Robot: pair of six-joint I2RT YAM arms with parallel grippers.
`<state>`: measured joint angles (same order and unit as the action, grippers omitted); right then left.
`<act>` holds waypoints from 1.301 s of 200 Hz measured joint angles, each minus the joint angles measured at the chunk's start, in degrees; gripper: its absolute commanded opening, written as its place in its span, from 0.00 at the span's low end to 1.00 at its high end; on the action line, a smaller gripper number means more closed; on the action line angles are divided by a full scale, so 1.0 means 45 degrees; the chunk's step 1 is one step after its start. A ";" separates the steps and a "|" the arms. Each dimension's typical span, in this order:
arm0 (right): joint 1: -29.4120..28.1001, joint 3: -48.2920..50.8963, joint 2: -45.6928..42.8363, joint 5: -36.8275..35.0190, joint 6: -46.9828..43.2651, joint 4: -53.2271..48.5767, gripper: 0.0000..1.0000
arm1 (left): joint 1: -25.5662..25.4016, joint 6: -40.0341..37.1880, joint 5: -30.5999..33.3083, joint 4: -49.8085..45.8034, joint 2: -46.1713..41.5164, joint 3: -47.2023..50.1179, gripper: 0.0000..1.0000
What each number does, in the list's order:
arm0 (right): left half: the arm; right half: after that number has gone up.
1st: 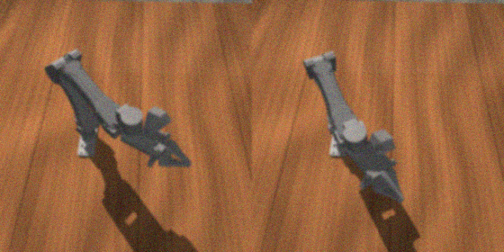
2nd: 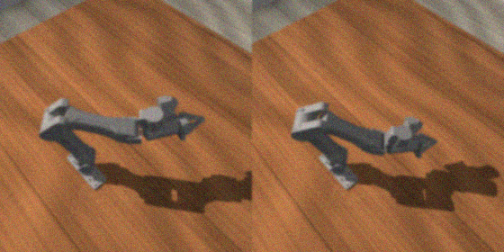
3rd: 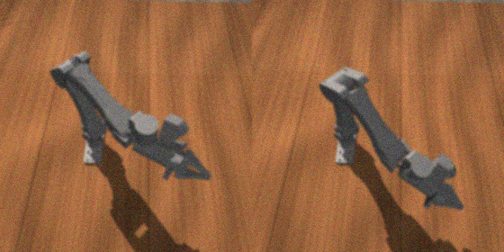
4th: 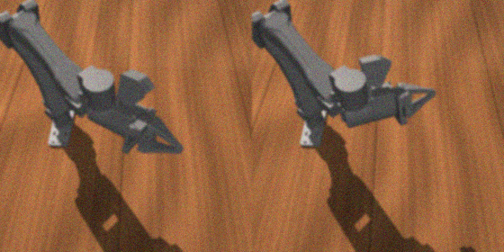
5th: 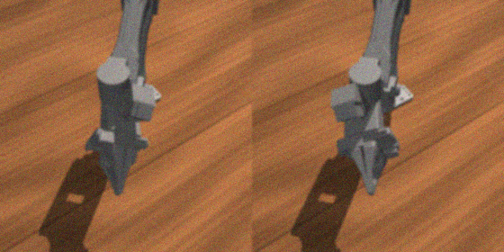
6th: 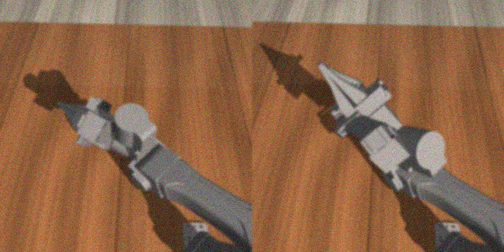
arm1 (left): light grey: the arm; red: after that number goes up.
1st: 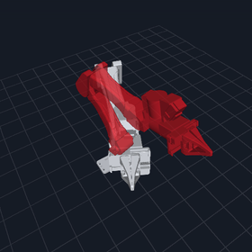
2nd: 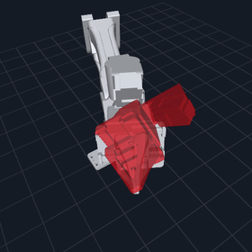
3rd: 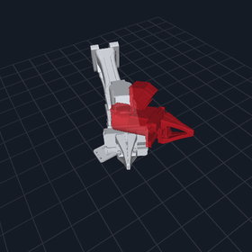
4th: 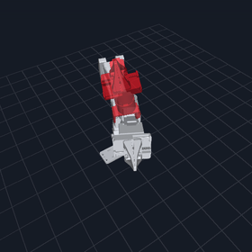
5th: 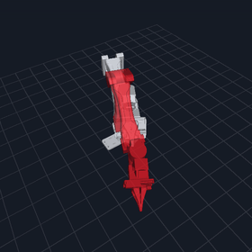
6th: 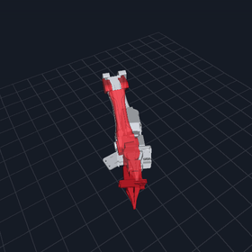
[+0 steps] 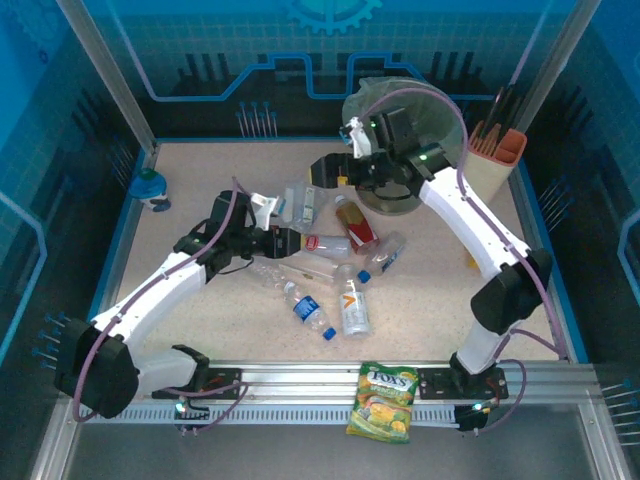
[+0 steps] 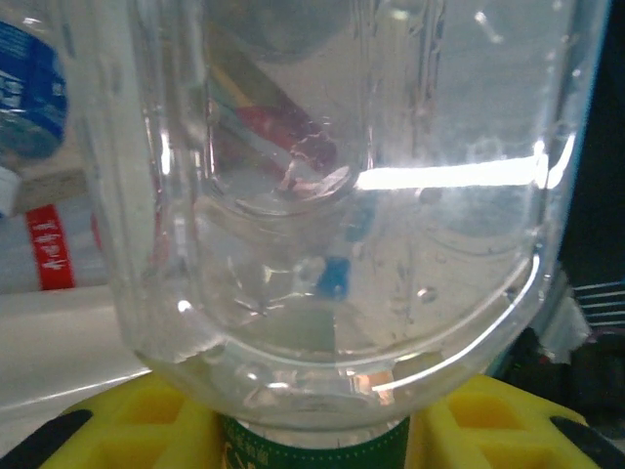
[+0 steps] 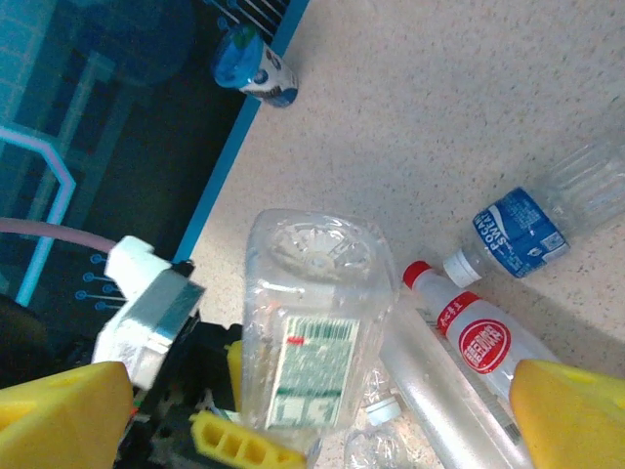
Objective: Put the plastic bottles in the bin
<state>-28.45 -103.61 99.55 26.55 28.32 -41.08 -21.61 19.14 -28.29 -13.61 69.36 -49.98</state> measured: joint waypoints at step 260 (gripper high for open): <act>0.0525 -0.0170 0.1243 0.1443 0.0855 0.0918 0.49 | -0.0165 0.0277 -0.0529 0.0933 0.0340 -0.0029 0.99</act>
<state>-26.09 -104.38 105.14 33.04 32.16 -36.95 -22.35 20.38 -30.68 -9.41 70.89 -50.11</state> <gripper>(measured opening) 0.565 0.967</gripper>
